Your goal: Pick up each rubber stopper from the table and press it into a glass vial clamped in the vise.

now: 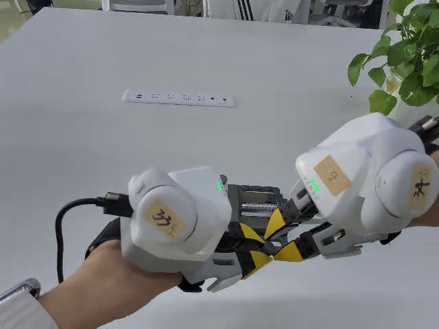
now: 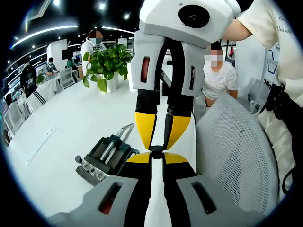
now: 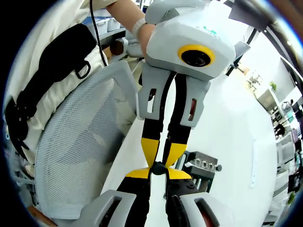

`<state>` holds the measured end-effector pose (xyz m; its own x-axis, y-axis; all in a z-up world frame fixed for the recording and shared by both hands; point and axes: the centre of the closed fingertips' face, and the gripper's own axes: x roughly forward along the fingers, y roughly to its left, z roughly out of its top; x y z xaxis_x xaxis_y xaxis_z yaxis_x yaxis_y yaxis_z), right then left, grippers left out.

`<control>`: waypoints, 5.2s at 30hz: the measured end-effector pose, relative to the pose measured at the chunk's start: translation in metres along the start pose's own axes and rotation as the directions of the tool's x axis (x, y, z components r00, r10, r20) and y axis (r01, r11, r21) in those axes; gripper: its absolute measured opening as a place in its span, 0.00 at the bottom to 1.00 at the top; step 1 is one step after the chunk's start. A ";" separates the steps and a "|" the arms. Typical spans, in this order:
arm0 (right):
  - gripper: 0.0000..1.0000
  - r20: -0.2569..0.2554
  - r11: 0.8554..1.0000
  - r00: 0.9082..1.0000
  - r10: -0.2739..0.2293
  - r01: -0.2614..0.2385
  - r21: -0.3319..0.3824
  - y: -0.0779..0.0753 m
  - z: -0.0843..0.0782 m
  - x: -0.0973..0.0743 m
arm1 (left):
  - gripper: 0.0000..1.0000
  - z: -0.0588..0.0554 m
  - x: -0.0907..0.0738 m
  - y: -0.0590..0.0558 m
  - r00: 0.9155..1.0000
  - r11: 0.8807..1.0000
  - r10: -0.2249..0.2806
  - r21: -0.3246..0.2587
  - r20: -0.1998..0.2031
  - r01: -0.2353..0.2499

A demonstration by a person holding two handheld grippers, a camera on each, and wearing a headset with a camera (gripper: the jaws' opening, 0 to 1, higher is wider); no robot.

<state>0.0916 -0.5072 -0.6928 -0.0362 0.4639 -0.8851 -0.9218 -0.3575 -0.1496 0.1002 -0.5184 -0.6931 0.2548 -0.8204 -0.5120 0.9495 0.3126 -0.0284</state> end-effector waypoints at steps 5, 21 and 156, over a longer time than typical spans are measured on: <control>0.07 0.016 0.999 1.000 -0.003 0.002 0.033 -0.003 0.000 -0.005 | 0.04 0.004 -0.001 0.001 0.999 1.000 0.019 0.007 0.040 -0.019; 0.08 0.048 0.992 0.998 -0.038 0.032 0.123 -0.014 0.002 -0.012 | 0.04 0.016 -0.007 0.012 0.989 0.991 0.088 0.087 0.121 -0.098; 0.06 -0.257 0.874 0.951 0.170 -0.266 -0.406 -0.138 -0.047 0.085 | 0.94 -0.108 -0.027 0.066 0.916 0.825 0.402 -0.429 -0.015 -0.369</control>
<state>0.2341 -0.4560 -0.7681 -0.0923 0.1724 -0.9807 -0.6399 -0.7648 -0.0742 0.1357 -0.4237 -0.7734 0.6121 -0.6182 -0.4932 0.6102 0.7659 -0.2027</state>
